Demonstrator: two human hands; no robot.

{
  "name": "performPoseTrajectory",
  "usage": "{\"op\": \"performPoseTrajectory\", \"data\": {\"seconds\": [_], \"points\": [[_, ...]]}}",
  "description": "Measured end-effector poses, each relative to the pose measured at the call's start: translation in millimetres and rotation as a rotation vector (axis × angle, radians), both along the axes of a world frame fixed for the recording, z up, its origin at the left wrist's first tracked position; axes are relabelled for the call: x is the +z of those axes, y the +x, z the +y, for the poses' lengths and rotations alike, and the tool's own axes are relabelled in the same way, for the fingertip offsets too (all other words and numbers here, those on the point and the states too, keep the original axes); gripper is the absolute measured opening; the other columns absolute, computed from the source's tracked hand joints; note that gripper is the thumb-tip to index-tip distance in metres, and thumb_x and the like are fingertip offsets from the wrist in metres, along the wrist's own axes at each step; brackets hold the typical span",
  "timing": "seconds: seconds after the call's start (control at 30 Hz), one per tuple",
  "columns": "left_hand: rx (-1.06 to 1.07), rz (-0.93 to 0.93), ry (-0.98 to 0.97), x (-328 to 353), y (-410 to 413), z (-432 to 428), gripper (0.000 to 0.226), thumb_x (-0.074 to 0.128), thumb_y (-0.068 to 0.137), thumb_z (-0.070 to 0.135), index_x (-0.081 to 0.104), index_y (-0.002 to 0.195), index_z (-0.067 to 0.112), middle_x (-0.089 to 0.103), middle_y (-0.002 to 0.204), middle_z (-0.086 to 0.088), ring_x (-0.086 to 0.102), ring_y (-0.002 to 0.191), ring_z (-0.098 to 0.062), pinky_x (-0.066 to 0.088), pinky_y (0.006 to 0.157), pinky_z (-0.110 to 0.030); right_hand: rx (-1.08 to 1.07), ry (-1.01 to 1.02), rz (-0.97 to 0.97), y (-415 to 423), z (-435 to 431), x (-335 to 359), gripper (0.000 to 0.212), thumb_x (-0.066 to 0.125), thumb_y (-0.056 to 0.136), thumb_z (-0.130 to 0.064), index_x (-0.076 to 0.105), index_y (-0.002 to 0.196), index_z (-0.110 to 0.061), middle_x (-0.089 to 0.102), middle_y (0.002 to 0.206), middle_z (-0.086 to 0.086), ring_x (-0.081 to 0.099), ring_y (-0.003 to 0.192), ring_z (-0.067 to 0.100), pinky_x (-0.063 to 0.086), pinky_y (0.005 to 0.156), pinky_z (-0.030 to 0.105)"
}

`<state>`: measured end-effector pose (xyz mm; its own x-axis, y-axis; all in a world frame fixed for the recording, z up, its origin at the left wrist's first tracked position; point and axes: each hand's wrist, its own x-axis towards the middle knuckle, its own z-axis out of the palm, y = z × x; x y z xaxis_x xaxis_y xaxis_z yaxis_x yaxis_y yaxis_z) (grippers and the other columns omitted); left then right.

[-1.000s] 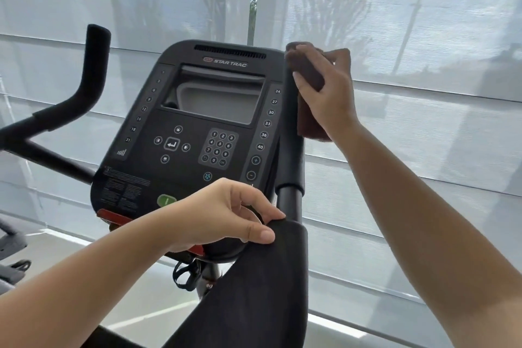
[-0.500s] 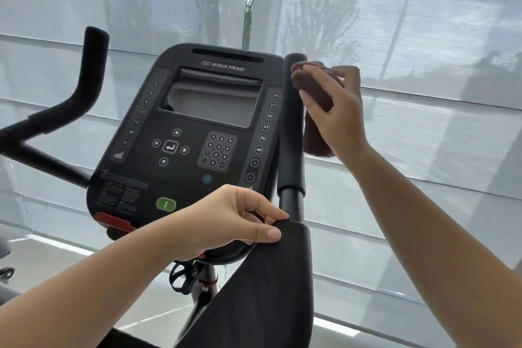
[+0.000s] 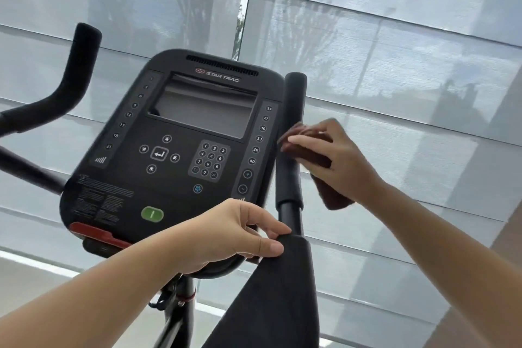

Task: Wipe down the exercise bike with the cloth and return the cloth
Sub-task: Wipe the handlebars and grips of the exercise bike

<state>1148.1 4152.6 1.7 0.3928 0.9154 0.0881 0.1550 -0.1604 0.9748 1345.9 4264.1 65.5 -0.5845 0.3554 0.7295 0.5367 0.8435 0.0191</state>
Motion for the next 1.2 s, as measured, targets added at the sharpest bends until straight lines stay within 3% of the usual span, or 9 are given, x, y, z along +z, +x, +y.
{"op": "performPoseTrajectory", "data": {"seconds": [0.17, 0.33, 0.47, 0.57, 0.7, 0.83, 1.03, 1.13, 1.2], "points": [[-0.027, -0.016, -0.006, -1.0, -3.0, -0.4, 0.025, 0.072, 0.074, 0.005, 0.073, 0.085, 0.028, 0.066, 0.063, 0.015, 0.055, 0.066, -0.008, 0.047, 0.069, -0.015, -0.178, 0.091, 0.162, -36.4, 22.8, 45.6, 0.039, 0.063, 0.086, -0.016, 0.058, 0.124, -0.013, 0.044, 0.111, 0.02, 0.051, 0.108, 0.031, 0.039, 0.103, 0.035], [-0.057, -0.04, -0.003, -4.1, -5.0, 2.4, 0.025, 0.072, 0.074, 0.004, 0.073, 0.085, 0.027, 0.064, 0.067, 0.015, 0.055, 0.07, -0.011, 0.048, 0.077, -0.023, -0.173, -0.159, -0.054, -25.9, -4.1, 1.5, 0.037, 0.064, 0.085, -0.022, 0.059, 0.121, -0.026, 0.035, 0.098, 0.002, 0.047, 0.096, 0.015, 0.036, 0.096, 0.024], [-0.075, -0.073, -0.013, -8.4, -5.7, 5.3, 0.023, 0.074, 0.073, 0.006, 0.074, 0.086, 0.026, 0.063, 0.068, 0.014, 0.052, 0.073, -0.018, 0.046, 0.085, -0.034, -0.066, -0.437, -0.299, 0.5, -40.6, -8.4, 0.039, 0.063, 0.083, -0.03, 0.054, 0.109, -0.058, 0.042, 0.09, -0.008, 0.048, 0.088, -0.003, 0.034, 0.083, 0.005], [-0.076, -0.07, -0.002, -8.6, -5.5, 6.0, 0.023, 0.077, 0.071, 0.012, 0.075, 0.083, 0.031, 0.064, 0.077, 0.011, 0.055, 0.076, -0.017, 0.047, 0.093, -0.042, -0.083, -0.319, -0.336, -5.3, -41.9, 10.4, 0.036, 0.062, 0.081, -0.031, 0.058, 0.114, -0.046, 0.046, 0.099, -0.005, 0.049, 0.092, -0.004, 0.032, 0.086, 0.001], [-0.087, -0.068, 0.001, -10.2, -7.0, 6.0, 0.024, 0.076, 0.068, 0.018, 0.074, 0.088, 0.032, 0.063, 0.09, 0.007, 0.058, 0.078, -0.013, 0.045, 0.096, -0.045, -0.251, -0.043, -0.03, -33.5, -11.0, 43.6, 0.036, 0.064, 0.085, -0.02, 0.06, 0.121, -0.022, 0.042, 0.112, 0.015, 0.052, 0.102, 0.02, 0.032, 0.097, 0.012], [-0.091, -0.07, -0.001, -10.5, -6.9, 5.3, 0.028, 0.075, 0.062, 0.024, 0.074, 0.089, 0.033, 0.062, 0.091, 0.006, 0.056, 0.08, -0.018, 0.044, 0.096, -0.051, -0.306, -0.153, -0.028, -41.3, -5.6, 21.6, 0.036, 0.064, 0.085, -0.022, 0.06, 0.121, -0.025, 0.037, 0.105, 0.009, 0.05, 0.101, 0.023, 0.035, 0.098, 0.022], [-0.088, -0.07, -0.002, -12.8, -8.1, 8.3, 0.023, 0.075, 0.072, 0.013, 0.074, 0.088, 0.03, 0.062, 0.088, 0.006, 0.054, 0.079, -0.02, 0.045, 0.094, -0.046, -0.078, -0.417, -0.193, -2.9, -43.0, -11.2, 0.047, 0.065, 0.083, -0.023, 0.052, 0.101, -0.064, 0.043, 0.089, -0.01, 0.049, 0.089, -0.008, 0.034, 0.082, 0.001], [-0.08, 0.015, 0.051, -6.7, -10.1, 11.0, 0.017, 0.071, 0.078, 0.018, 0.073, 0.086, 0.033, 0.068, 0.079, 0.013, 0.061, 0.074, -0.007, 0.047, 0.075, -0.026, -0.102, -0.259, -0.222, -8.5, -35.6, 5.5, 0.043, 0.066, 0.082, -0.02, 0.055, 0.11, -0.052, 0.043, 0.097, -0.004, 0.049, 0.09, -0.002, 0.03, 0.086, -0.001], [-0.012, 0.066, 0.109, 3.3, -12.2, 20.7, 0.014, 0.071, 0.078, 0.024, 0.071, 0.09, 0.031, 0.07, 0.082, 0.01, 0.062, 0.07, 0.005, 0.044, 0.066, -0.013, -0.137, -0.072, -0.06, -20.1, -18.5, 25.2, 0.038, 0.066, 0.083, -0.02, 0.059, 0.117, -0.033, 0.042, 0.105, 0.005, 0.05, 0.091, 0.007, 0.029, 0.091, 0.001]]}}
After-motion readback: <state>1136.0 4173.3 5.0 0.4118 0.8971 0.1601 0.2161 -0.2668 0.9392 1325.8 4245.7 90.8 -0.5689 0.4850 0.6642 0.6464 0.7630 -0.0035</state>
